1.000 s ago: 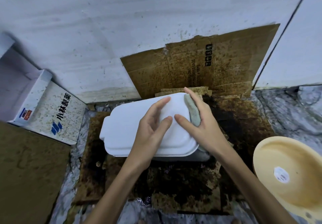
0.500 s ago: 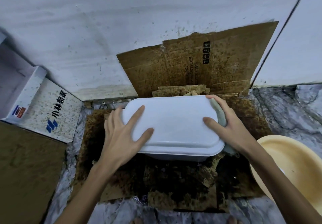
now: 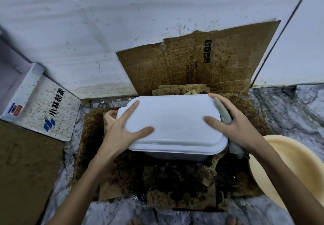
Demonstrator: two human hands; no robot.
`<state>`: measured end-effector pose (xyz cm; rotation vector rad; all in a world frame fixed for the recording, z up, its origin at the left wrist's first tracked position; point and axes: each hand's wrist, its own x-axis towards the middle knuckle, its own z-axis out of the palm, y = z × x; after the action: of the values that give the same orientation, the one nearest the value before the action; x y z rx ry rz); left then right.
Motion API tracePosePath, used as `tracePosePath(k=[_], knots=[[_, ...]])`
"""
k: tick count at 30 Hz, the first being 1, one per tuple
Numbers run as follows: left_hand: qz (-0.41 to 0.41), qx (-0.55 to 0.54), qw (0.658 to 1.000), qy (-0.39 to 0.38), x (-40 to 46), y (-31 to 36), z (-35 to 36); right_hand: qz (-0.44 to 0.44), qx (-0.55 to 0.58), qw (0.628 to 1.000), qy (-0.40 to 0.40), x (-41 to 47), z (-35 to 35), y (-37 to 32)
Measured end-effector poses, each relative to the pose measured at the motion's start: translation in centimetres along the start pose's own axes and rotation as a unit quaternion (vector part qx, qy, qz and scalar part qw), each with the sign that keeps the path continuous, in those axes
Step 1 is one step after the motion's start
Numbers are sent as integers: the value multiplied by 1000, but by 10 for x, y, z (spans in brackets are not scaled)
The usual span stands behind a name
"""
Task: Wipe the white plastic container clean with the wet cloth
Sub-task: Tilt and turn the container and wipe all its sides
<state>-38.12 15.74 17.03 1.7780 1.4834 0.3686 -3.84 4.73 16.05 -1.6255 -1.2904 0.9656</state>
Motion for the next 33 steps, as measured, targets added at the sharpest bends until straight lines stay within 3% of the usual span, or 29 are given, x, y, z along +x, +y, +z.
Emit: tracePosePath(k=[5,12,19,26,30,33], knots=[[11,-54,998,14,5,0,-1,-2,27,999,20,-5,4,1],[69,-27,997,-20,35,13,-23,-17,77,993,88,-28,9,-11],[149,34,980,-127,90,56,-45,23,123,959,254,-73,50,-31],[209,97,945,-234,128,89,-21,152,128,893,404,-110,124,-49],[224,99,940,-237,129,77,-5,152,89,889,422,-113,132,-44],[218,129,941,-224,131,65,-9,146,97,905,387,-108,123,-42]])
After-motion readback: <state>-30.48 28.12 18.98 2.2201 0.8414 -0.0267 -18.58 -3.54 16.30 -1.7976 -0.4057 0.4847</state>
